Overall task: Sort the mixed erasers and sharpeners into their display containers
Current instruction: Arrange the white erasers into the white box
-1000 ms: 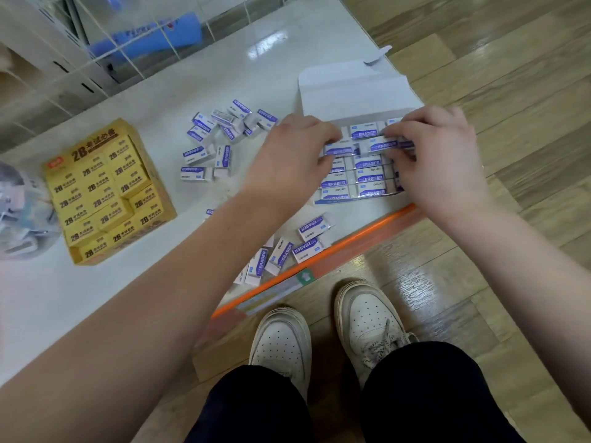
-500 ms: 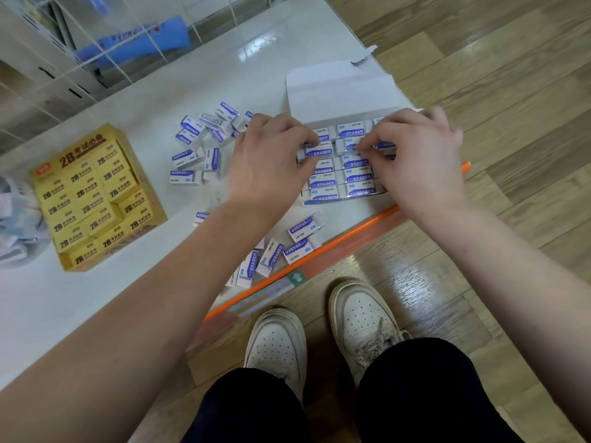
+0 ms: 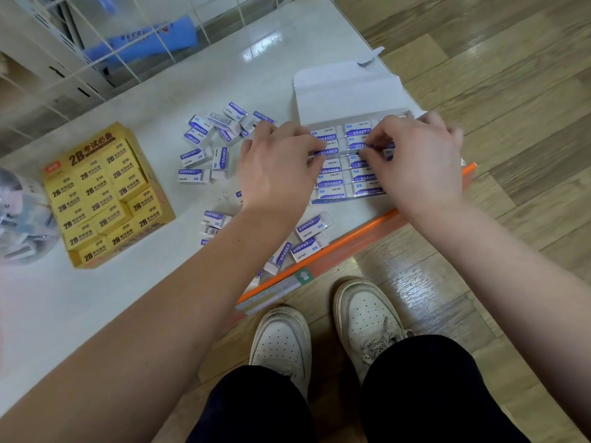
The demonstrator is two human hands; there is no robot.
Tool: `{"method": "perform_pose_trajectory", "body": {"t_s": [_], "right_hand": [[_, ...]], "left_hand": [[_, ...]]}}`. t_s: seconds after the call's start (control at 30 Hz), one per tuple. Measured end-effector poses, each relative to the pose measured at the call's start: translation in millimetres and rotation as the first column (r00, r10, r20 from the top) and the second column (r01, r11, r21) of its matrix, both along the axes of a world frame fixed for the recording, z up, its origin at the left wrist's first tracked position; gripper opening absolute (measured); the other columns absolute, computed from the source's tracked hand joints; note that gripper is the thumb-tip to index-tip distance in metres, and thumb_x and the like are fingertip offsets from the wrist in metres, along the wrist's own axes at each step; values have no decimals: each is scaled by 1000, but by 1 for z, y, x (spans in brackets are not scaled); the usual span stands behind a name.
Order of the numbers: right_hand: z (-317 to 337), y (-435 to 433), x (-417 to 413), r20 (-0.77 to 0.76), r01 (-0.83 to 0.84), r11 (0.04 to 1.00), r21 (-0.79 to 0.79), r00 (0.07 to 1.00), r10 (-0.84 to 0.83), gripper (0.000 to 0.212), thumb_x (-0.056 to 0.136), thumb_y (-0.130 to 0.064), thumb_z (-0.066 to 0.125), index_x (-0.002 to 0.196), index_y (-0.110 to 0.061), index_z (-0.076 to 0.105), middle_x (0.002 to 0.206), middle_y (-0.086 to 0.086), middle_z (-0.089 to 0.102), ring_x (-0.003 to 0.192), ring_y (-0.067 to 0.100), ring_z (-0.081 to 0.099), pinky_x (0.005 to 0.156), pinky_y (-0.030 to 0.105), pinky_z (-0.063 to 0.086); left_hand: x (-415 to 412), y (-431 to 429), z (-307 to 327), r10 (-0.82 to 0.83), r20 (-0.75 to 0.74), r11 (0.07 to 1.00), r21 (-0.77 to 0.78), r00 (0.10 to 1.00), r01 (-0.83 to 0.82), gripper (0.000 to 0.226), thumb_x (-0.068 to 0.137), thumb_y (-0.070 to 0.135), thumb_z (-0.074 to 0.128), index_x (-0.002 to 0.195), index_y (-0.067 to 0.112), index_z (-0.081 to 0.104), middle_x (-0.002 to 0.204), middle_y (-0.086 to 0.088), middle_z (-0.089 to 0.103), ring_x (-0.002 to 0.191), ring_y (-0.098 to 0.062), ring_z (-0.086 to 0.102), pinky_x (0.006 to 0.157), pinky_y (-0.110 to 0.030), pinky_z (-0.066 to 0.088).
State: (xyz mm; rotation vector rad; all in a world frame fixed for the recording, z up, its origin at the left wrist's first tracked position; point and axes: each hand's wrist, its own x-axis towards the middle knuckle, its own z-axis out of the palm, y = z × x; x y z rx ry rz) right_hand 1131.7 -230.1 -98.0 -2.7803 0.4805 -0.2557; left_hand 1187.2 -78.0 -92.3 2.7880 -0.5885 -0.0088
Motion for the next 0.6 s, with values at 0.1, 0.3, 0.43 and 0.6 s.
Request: {"method": "perform_pose_trajectory", "body": {"t_s": [0.1,0.3,0.43,0.6], "right_hand": [[-2,0,-1,37,-33,999,3,999,33,12,88,-26,57,93,-20,66,91,0,68,100,26,47,83,35,25],[3,-4,-4,35,-79,997,-12,996,80,23,87,-14,54,96,-24,72,97,-3,69,99,29,44,79,35,22],[7,-1,4,-21,-75,997,-18,997,75,27,89,-11,51,101,-26,71,109,-5,64,102,29,41,77,33,19],[10,1,6,-62,-81,996,-34,995,79,28,89,-14,51,105,-28,69,112,-5,60,105,29,40,78,35,21]], "left_hand": [[-2,-1,0,-10,14,1000,10,1000,10,25,96,34,51,115,31,67,116,12,58,114,-20,41,81,-24,26],[-2,-2,1,2,-12,1000,-10,1000,-2,22,95,32,51,113,30,64,116,10,61,113,-20,44,87,-28,29],[-3,1,-1,17,3,999,-34,1000,-17,21,95,36,51,111,35,64,113,14,63,110,-17,46,88,-28,20],[-1,6,-2,-30,5,994,-108,1000,30,22,94,42,52,105,34,68,105,16,66,105,-17,47,83,-25,20]]}}
